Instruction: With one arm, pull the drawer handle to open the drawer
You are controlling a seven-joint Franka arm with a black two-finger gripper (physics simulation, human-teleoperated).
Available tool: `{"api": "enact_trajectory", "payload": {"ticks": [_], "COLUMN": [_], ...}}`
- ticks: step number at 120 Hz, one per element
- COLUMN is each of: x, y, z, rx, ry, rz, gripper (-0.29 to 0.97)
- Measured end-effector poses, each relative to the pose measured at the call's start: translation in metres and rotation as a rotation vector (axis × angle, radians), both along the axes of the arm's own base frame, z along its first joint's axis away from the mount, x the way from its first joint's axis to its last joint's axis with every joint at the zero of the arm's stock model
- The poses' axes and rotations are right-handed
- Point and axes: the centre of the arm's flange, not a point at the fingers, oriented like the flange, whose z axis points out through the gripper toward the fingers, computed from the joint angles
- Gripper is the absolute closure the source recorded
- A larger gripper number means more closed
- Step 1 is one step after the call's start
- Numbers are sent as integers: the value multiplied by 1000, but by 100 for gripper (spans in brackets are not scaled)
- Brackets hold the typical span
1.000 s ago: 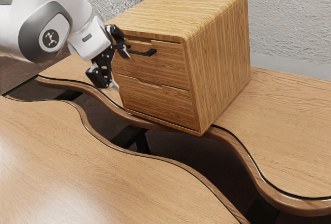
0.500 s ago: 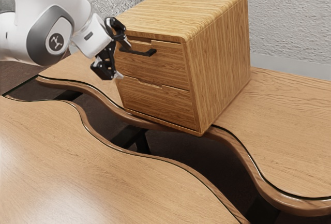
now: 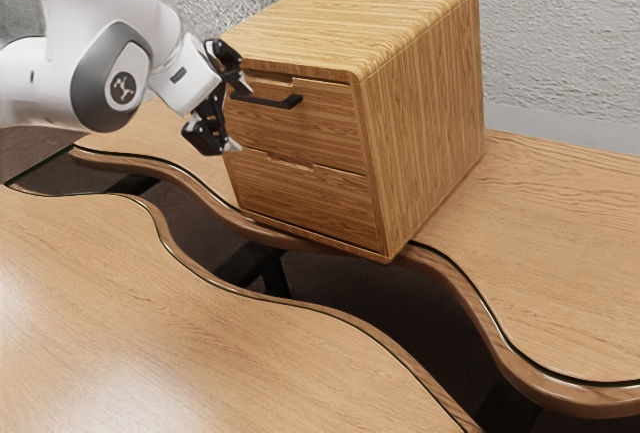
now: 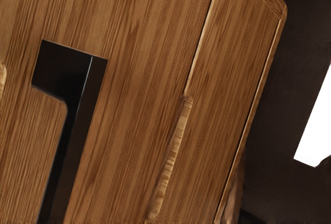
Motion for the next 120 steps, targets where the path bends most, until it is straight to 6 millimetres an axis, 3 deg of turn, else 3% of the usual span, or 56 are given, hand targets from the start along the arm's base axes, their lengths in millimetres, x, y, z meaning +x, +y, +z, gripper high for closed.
{"api": "enact_trajectory", "payload": {"ticks": [33, 53, 67, 105, 120], "x": [11, 15, 23, 26, 27], "y": [15, 7, 4, 2, 1], "z": [-8, -11, -23, -28, -27], "rx": [-10, -15, -22, -37, -45], "ry": [1, 2, 17, 14, 10], "rz": [26, 14, 10, 10, 10], "gripper": [0, 0, -3, 1, 8]}}
